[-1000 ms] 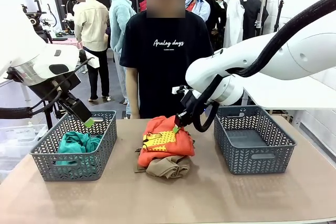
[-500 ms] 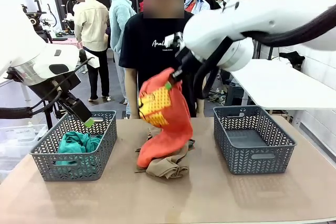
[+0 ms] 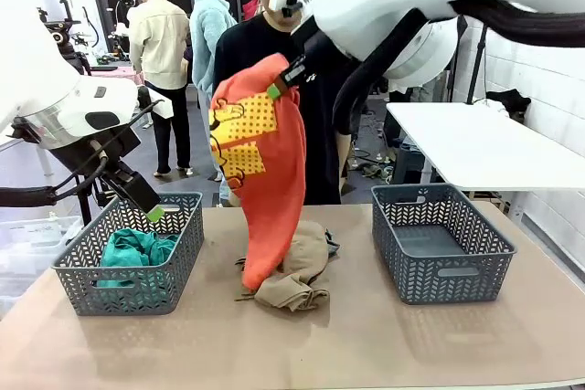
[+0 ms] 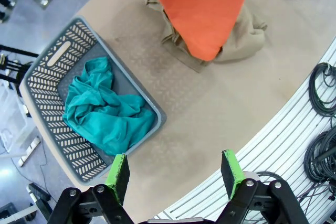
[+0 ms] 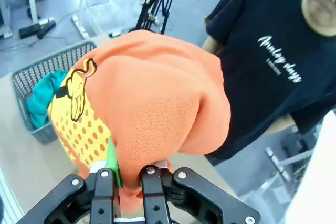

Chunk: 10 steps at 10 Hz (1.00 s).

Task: Sort the tops and bottoms.
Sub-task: Lift clothes from the center of the table with your right hand.

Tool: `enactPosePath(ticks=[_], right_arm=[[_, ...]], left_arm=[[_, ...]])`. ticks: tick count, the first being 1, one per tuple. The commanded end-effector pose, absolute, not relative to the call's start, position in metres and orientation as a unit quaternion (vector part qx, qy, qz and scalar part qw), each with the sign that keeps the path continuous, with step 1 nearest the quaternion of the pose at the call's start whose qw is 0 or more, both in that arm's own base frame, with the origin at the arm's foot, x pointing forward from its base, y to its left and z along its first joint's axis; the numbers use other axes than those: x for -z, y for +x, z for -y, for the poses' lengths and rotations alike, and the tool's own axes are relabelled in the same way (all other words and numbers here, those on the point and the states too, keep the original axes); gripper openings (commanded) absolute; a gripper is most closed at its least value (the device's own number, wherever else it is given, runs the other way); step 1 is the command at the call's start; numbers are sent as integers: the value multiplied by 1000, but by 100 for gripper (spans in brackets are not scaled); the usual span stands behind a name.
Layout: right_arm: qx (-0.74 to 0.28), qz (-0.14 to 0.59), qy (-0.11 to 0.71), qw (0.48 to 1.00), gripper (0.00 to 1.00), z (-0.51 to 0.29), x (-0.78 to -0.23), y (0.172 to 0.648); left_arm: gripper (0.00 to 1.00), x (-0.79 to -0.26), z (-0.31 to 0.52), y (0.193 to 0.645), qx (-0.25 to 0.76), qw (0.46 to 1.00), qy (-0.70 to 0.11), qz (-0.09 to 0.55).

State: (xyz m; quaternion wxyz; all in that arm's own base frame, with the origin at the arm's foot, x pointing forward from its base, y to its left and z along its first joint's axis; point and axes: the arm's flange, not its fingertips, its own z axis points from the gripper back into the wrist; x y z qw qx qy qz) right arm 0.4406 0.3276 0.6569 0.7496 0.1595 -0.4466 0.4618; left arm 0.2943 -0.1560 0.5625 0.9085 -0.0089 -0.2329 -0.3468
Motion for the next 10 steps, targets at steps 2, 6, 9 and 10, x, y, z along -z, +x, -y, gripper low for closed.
enactPosePath(ticks=[2, 6, 9, 10], right_arm=[[-435, 511, 171, 721, 0, -293, -696, 421], [-417, 518, 169, 727, 0, -285, -724, 415], [-417, 518, 169, 727, 0, -285, -724, 415], [-417, 518, 169, 727, 0, -285, -724, 415]], left_arm=[[91, -562, 154, 295, 349, 908, -15, 231], [91, -562, 154, 295, 349, 908, -15, 231], [91, -562, 154, 295, 349, 908, -15, 231], [91, -562, 154, 295, 349, 908, -15, 231]])
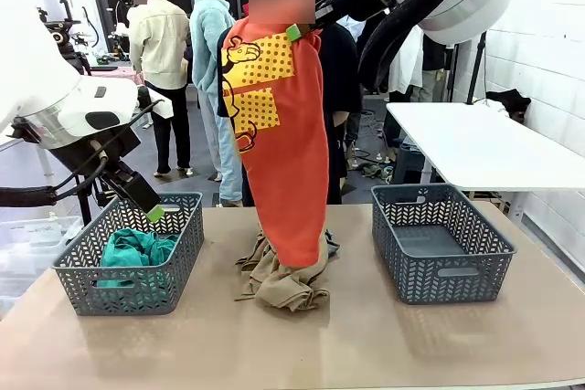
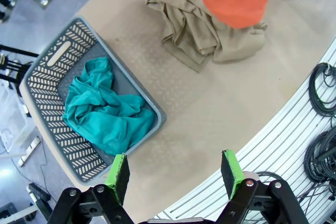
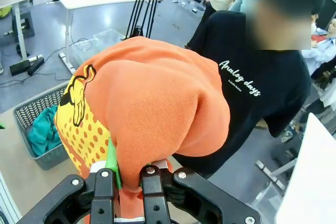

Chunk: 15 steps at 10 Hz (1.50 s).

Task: Sort the tops and bottoms.
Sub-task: Lift clothes from the center of the table with your right hand.

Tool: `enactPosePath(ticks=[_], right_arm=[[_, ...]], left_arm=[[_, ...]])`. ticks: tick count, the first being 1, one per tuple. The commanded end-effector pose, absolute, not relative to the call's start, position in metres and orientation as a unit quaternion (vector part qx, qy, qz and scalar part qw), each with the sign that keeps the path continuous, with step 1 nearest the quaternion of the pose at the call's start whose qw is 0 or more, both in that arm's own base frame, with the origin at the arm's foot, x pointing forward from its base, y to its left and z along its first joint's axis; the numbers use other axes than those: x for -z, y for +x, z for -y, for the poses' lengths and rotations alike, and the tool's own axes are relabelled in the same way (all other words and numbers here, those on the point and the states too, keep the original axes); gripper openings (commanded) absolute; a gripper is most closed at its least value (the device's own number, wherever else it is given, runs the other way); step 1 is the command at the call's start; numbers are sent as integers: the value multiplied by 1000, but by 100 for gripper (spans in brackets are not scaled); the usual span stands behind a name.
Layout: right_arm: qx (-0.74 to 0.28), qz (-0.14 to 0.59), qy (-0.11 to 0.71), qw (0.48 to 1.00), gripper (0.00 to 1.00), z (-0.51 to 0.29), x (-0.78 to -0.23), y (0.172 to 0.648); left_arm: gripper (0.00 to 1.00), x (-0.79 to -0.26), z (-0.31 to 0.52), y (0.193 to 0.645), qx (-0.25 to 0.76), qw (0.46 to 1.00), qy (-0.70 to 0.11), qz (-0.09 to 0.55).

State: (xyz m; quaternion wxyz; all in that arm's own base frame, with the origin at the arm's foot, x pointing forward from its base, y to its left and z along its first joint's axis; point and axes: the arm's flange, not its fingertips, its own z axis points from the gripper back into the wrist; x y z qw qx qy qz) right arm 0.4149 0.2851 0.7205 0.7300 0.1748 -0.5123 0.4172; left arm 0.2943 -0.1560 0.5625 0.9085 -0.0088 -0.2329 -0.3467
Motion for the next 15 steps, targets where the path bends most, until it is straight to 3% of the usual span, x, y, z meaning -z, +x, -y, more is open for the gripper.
enactPosePath(ticks=[1, 15], right_arm=[[-417, 518, 169, 727, 0, -285, -724, 415], [-417, 518, 169, 727, 0, -285, -724, 415]], left_arm=[[91, -562, 154, 295, 349, 908, -15, 231], [91, -562, 154, 295, 349, 908, -15, 231]])
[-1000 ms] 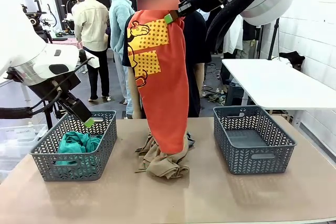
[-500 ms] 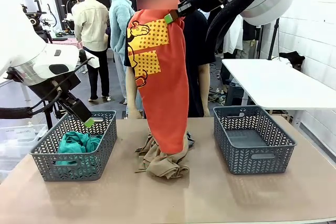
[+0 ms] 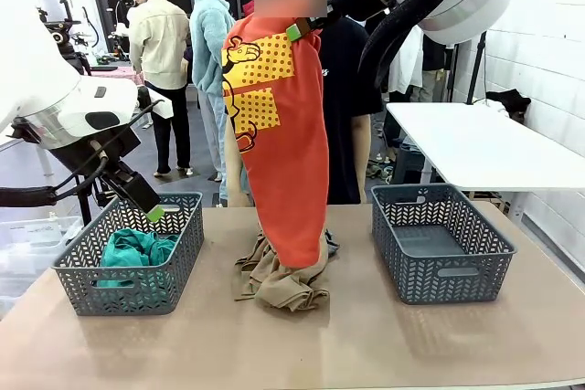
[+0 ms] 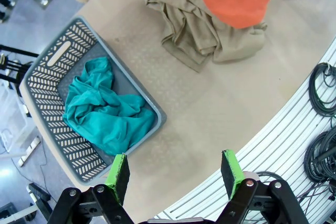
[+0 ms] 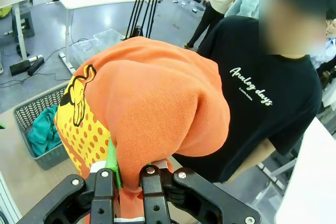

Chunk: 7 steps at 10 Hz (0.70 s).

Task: Sort the tops and bottoms.
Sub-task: Lift clothes from the center of the table with your right hand.

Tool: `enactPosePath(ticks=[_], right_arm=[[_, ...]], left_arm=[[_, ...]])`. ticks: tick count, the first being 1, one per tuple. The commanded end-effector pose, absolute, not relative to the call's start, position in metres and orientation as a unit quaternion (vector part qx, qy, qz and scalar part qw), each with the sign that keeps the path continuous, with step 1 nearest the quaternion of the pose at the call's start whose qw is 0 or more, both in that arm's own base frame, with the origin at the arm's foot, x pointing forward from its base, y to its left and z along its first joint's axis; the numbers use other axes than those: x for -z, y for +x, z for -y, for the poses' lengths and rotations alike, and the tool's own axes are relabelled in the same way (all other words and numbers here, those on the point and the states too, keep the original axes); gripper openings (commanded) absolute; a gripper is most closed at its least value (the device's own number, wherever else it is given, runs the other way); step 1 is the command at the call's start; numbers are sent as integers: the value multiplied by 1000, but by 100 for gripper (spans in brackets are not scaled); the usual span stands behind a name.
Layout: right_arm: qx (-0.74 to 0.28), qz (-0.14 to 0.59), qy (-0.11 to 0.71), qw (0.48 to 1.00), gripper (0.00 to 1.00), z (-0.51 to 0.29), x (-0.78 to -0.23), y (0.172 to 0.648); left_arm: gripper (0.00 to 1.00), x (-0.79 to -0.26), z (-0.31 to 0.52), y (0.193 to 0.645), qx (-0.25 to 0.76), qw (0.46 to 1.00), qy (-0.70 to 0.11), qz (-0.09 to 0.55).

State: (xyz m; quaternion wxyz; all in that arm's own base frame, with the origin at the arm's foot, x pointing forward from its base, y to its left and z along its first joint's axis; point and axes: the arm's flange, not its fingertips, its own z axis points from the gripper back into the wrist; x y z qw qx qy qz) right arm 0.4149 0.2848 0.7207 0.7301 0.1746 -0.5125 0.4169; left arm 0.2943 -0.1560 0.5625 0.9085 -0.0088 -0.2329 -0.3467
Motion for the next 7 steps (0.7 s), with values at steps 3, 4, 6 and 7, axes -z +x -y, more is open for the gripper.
enactPosePath(ticks=[3, 4, 6, 7], right_arm=[[-417, 518, 169, 727, 0, -285, -724, 415], [-417, 518, 169, 727, 0, -285, -724, 415], [-417, 518, 169, 727, 0, -285, -724, 415], [-417, 518, 169, 727, 0, -285, -724, 415]], left_arm=[[91, -562, 154, 295, 349, 908, -15, 231], [91, -562, 154, 295, 349, 908, -15, 231], [91, -562, 154, 295, 349, 908, -15, 231], [91, -562, 154, 295, 349, 908, -15, 231]])
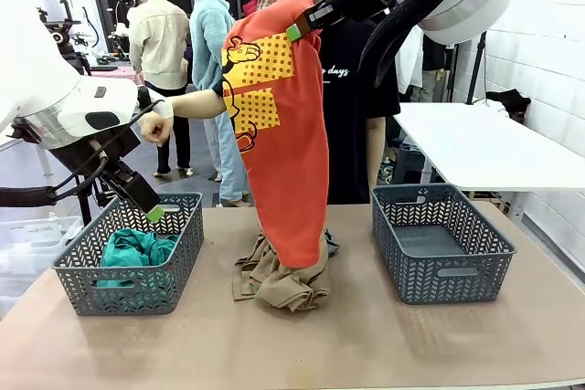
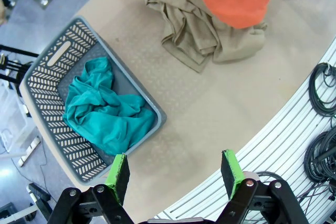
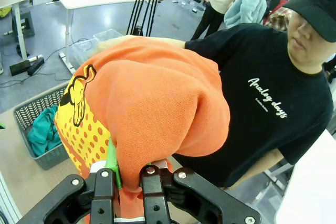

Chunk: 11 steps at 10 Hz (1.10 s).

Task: Sort the tops and bottoms.
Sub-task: Lift clothes from the center of the table with your right hand, then sort the clothes according to human instructions.

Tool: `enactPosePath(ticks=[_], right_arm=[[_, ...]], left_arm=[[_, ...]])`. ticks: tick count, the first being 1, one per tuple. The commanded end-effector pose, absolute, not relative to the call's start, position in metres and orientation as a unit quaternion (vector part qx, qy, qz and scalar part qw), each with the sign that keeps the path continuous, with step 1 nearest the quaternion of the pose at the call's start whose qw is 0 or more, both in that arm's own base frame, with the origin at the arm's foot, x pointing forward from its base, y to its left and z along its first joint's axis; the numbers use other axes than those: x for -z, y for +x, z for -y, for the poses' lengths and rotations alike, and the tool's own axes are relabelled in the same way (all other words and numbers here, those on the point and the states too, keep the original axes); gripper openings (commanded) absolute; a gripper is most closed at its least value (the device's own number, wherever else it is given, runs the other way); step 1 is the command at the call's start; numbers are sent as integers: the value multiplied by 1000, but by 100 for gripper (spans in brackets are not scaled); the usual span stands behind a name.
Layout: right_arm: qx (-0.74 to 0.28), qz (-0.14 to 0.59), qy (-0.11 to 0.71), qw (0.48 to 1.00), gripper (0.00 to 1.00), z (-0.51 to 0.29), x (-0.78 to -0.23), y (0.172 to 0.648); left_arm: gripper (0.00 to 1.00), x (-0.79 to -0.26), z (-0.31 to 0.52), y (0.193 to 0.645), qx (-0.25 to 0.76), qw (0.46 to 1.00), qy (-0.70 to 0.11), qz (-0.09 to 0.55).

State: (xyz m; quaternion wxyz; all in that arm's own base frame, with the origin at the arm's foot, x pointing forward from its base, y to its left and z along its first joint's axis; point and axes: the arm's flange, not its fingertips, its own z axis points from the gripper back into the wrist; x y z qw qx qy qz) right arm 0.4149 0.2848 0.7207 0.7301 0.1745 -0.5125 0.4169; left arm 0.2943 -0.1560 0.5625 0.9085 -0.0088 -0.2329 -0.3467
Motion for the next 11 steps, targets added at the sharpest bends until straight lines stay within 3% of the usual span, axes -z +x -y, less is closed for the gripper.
enactPosePath(ticks=[1, 11], right_arm=[[-417, 518, 169, 727, 0, -285, -724, 415], [-417, 518, 169, 727, 0, -285, -724, 415]], left_arm=[[91, -562, 154, 295, 349, 908, -15, 231], [91, -562, 154, 295, 349, 908, -15, 231]])
